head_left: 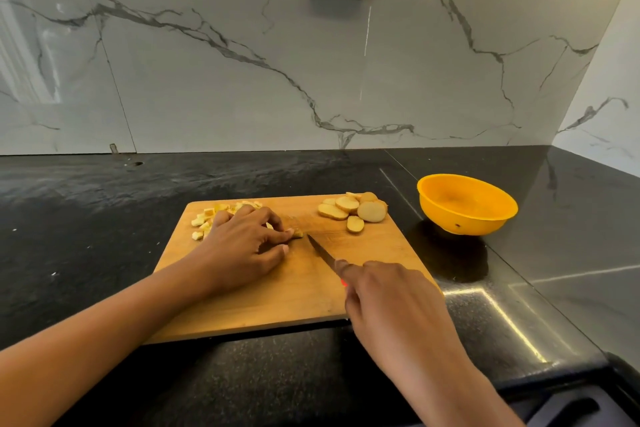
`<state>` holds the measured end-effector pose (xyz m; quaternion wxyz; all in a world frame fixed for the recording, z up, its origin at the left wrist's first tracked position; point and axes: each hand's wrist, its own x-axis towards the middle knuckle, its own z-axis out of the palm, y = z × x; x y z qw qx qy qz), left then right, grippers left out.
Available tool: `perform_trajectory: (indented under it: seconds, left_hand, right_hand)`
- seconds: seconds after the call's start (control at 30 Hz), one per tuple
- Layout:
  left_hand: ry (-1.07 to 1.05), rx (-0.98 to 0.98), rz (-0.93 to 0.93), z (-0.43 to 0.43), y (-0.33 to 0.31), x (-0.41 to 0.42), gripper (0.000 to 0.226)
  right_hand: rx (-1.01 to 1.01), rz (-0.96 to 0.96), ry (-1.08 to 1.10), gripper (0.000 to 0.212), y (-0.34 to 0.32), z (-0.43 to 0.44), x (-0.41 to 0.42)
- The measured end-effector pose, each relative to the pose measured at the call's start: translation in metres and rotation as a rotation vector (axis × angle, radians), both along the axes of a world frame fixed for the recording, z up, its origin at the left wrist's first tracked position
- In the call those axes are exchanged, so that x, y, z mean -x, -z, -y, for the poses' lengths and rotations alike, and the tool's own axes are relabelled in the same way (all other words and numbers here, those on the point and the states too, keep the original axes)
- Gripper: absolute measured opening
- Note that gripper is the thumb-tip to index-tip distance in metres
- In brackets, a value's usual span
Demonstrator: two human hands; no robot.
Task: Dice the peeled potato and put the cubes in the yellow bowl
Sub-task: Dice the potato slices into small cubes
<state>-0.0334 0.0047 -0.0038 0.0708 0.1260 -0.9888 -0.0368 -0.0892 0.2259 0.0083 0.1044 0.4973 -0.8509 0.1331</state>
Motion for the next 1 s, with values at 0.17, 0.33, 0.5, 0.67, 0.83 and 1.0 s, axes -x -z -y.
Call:
perform_trajectory:
  seconds: [0.17, 0.33, 0.5, 0.67, 0.83, 1.0]
  left_hand:
    - [0.002, 0.007, 0.027, -0.002, 0.0, -0.004, 0.047]
    - [0.002, 0.021, 0.024, 0.0, 0.002, -0.003, 0.065]
    - [0.008, 0.028, 0.033, -0.001, 0.001, -0.002, 0.068]
    - [0.018, 0.044, -0.032, -0.001, 0.003, -0.002, 0.093]
    - [0.001, 0.06, -0.098, -0.004, 0.003, 0.0, 0.086]
    - [0.019, 0.074, -0.11, -0.005, 0.003, -0.001, 0.087]
  right_hand:
    - [0.056, 0.01, 0.033, 0.048, -0.001, 0.014, 0.002]
    - [-0.062, -0.017, 0.027, 0.051, 0.004, 0.022, -0.002]
    - [-0.22, -0.035, 0.023, 0.053, -0.003, 0.039, -0.004]
    - [-0.257, -0.055, -0.035, 0.048, -0.009, 0.042, 0.003]
    - [-0.122, -0.04, -0.088, 0.042, -0.012, 0.035, 0.023]
    - [-0.032, 0.021, -0.13, 0.045, -0.01, 0.024, 0.036]
